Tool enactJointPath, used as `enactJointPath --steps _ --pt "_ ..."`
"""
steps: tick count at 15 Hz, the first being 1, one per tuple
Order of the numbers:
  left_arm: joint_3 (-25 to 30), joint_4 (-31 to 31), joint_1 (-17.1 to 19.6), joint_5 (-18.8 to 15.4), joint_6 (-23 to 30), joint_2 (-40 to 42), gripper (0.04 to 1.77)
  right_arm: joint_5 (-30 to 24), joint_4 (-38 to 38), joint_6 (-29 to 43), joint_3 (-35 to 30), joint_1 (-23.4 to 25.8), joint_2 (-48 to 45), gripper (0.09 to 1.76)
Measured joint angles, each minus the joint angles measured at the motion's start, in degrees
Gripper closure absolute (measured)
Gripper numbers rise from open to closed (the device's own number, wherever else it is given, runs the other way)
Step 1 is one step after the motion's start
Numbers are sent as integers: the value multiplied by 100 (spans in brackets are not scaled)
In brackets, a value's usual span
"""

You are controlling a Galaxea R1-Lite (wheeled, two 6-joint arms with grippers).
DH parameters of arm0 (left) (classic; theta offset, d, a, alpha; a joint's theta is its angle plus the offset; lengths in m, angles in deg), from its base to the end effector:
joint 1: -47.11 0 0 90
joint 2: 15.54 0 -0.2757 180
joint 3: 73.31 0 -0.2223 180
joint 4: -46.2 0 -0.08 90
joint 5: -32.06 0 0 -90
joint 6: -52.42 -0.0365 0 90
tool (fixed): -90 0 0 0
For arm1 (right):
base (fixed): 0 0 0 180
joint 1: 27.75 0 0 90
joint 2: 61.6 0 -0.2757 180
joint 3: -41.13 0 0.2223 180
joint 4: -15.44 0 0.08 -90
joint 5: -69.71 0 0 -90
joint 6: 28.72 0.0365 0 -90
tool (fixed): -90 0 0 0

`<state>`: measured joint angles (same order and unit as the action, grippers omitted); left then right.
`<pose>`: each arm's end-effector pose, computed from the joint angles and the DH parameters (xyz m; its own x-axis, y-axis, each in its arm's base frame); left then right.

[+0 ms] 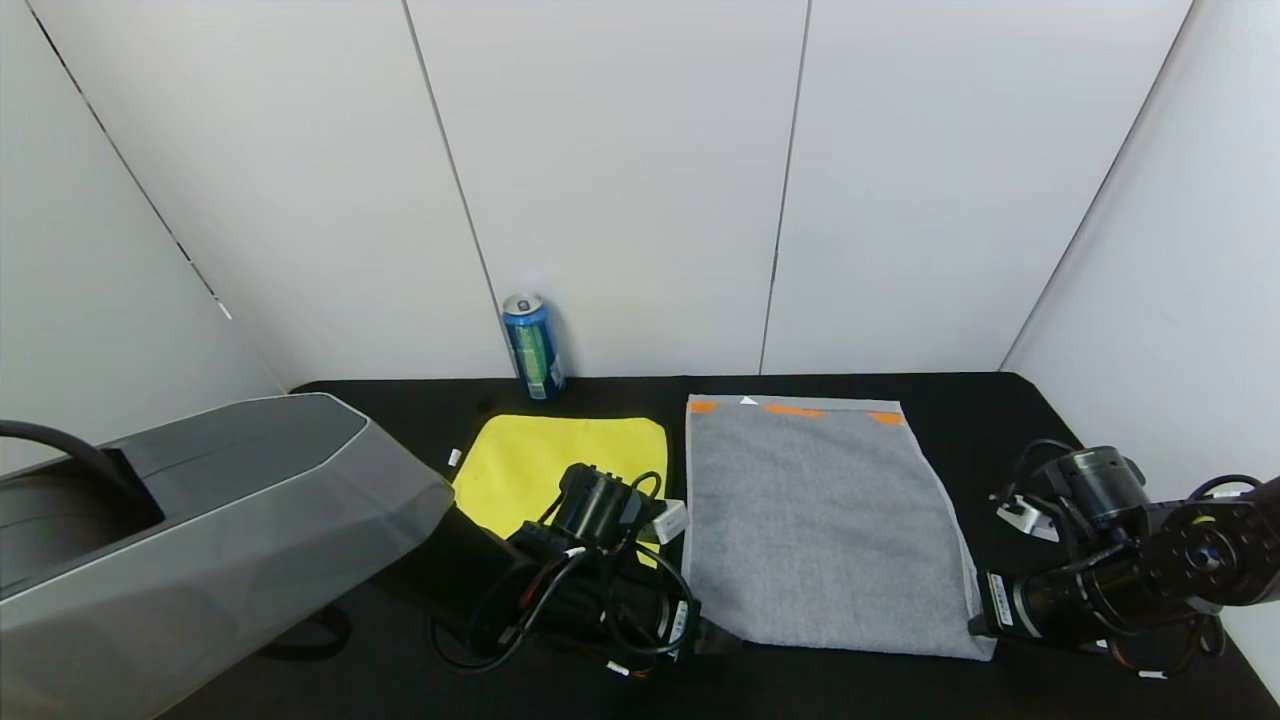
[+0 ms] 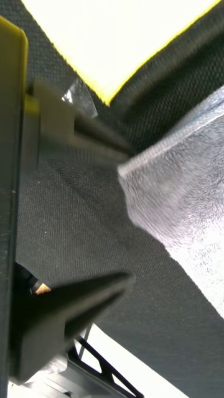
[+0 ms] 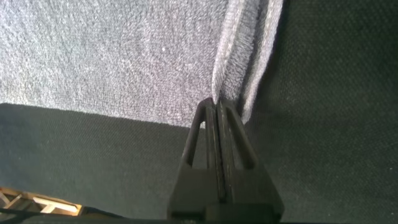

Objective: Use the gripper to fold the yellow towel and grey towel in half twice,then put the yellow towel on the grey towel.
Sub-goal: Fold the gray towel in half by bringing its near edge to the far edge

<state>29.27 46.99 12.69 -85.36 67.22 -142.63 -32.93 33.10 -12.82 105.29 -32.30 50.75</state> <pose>0.3073 -0.2310 -0.0342 0.2212 -0.7099 -0.6687 0.5679 0.6512 -0.5034 0.2988 0.0318 -0.0162 0.3806 0.2498 -0.8904 0.0889 0.9485 0.3041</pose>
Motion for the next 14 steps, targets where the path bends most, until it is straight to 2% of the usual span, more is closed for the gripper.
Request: enactJointPath --steps 3,4,5,14 --pt "-6 18 12 9 2 -28 100 0 -2 0 -5 -9 0 173" --pt "-13 13 15 11 6 -34 125 0 -2 0 -5 -9 0 173" --pt "-16 7 15 18 6 -37 167 2 0 0 -5 -9 0 173" --pt "-17 16 37 18 13 -39 170 2 0 0 -18 -20 -2 173"
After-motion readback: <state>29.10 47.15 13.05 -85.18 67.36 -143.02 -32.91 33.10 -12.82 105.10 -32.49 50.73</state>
